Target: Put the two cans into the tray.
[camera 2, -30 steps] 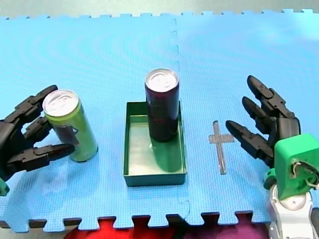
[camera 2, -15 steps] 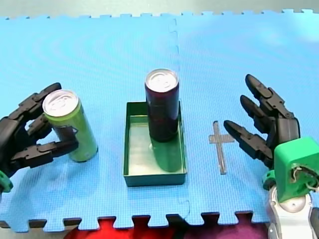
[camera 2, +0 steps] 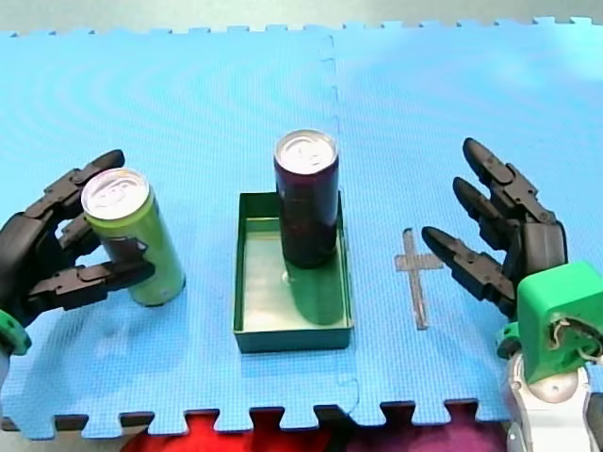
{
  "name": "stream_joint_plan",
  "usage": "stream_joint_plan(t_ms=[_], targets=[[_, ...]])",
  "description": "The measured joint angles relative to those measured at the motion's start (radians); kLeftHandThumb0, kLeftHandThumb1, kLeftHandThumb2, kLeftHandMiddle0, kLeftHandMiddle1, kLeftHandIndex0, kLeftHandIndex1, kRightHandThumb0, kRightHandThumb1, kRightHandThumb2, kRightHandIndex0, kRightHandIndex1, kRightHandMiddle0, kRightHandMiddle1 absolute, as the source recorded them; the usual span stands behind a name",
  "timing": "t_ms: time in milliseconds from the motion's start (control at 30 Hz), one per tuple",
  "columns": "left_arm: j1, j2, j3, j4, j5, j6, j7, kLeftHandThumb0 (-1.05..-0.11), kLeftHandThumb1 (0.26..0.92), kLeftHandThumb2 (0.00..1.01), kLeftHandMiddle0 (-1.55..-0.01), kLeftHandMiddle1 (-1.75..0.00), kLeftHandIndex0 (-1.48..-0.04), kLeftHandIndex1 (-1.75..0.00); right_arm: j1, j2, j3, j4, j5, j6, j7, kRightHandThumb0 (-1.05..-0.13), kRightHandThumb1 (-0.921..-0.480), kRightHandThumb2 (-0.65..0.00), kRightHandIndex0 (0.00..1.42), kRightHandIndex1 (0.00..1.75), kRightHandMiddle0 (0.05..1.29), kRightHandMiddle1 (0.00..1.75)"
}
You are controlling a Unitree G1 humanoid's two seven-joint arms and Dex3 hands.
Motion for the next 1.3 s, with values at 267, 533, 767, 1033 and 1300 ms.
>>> stream_joint_plan(t_ms=[267, 533, 767, 1033, 1300], targets=[[-0.016, -0.007, -0.008, 0.019, 0.013, -0.001, 0.005, -1.048, 0.669, 0.00, -0.20, 0.00, -0.26, 0.00, -0.003, 0.000, -0.003, 0.000, 0.002, 0.003, -0.002, -0.729, -0.726, -0.001, 0.62, 0.00, 0.56, 0.00], [-0.018, -0.007, -0.013, 0.021, 0.013, 0.006, -0.005, -1.048, 0.673, 0.00, -0.21, 0.00, -0.26, 0.00, -0.015, -0.001, -0.008, 0.009, 0.003, 0.008, -0.008, -0.727, -0.727, -0.001, 0.62, 0.00, 0.55, 0.00], [-0.027, -0.002, -0.029, 0.025, 0.027, 0.025, -0.022, -1.048, 0.674, 0.00, -0.22, -0.01, -0.27, -0.01, -0.025, -0.001, -0.010, 0.029, 0.003, 0.006, -0.010, -0.721, -0.728, 0.000, 0.61, 0.00, 0.55, 0.00], [-0.036, -0.012, -0.057, 0.022, 0.052, 0.016, -0.018, -1.048, 0.685, 0.01, -0.22, -0.01, -0.28, -0.01, -0.031, -0.002, -0.012, 0.040, 0.003, 0.000, -0.012, -0.718, -0.727, 0.000, 0.60, 0.00, 0.55, 0.00], [-0.036, -0.011, -0.067, 0.018, 0.054, 0.010, -0.030, -1.048, 0.696, 0.01, -0.22, -0.01, -0.30, -0.01, -0.030, -0.002, -0.013, 0.037, 0.006, -0.001, -0.012, -0.721, -0.727, 0.000, 0.60, 0.00, 0.55, 0.00]])
